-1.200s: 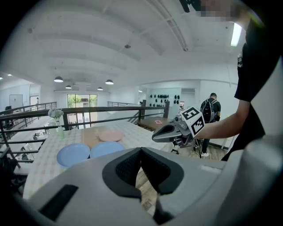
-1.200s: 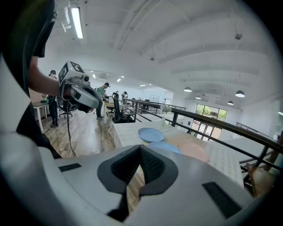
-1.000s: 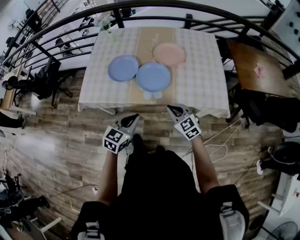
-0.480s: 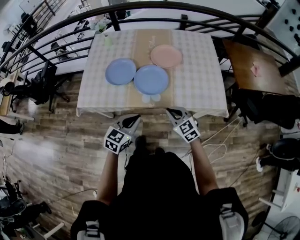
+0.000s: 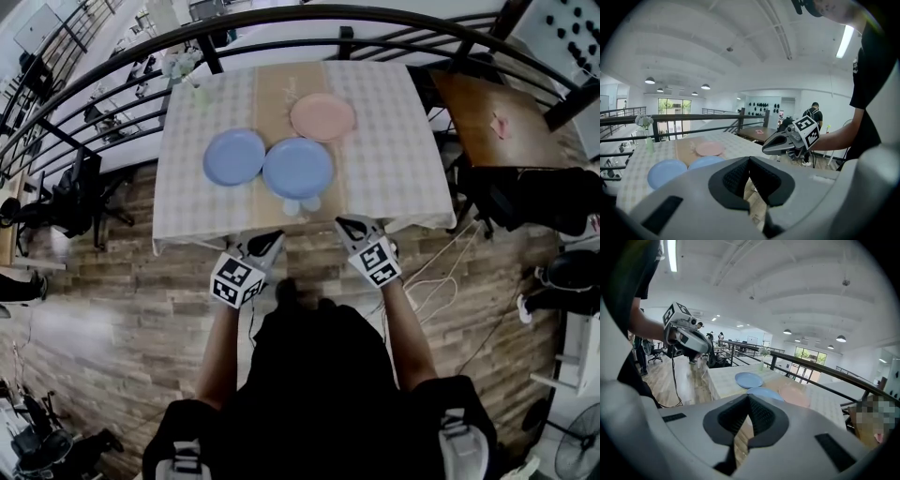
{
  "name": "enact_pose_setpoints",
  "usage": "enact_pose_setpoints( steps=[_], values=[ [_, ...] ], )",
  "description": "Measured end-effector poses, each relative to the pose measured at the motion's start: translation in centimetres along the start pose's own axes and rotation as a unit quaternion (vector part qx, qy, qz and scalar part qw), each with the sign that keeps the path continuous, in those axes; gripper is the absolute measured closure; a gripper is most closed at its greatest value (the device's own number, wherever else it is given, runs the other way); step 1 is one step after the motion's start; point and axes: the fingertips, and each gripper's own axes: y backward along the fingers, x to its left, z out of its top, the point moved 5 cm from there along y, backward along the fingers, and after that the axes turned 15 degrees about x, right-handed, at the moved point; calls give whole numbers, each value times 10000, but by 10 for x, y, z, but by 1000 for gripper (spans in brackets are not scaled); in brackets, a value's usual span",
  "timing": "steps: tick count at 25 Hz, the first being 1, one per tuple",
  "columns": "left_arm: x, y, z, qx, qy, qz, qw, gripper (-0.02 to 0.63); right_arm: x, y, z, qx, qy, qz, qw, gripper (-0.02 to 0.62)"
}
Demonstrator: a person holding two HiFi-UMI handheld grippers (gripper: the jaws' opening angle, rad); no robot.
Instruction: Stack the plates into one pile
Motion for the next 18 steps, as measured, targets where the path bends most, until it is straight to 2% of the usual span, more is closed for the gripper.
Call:
enact_pose_setpoints(
  steps=[10,18],
  values=[
    [49,7,-1,65,-284,-414,9987,605,2,-31,27,182,-11,-379,9991,597],
    [94,14,0,33,-462,-526,9975,606,7,-60,48,252,-149,-547,9981,597]
  ],
)
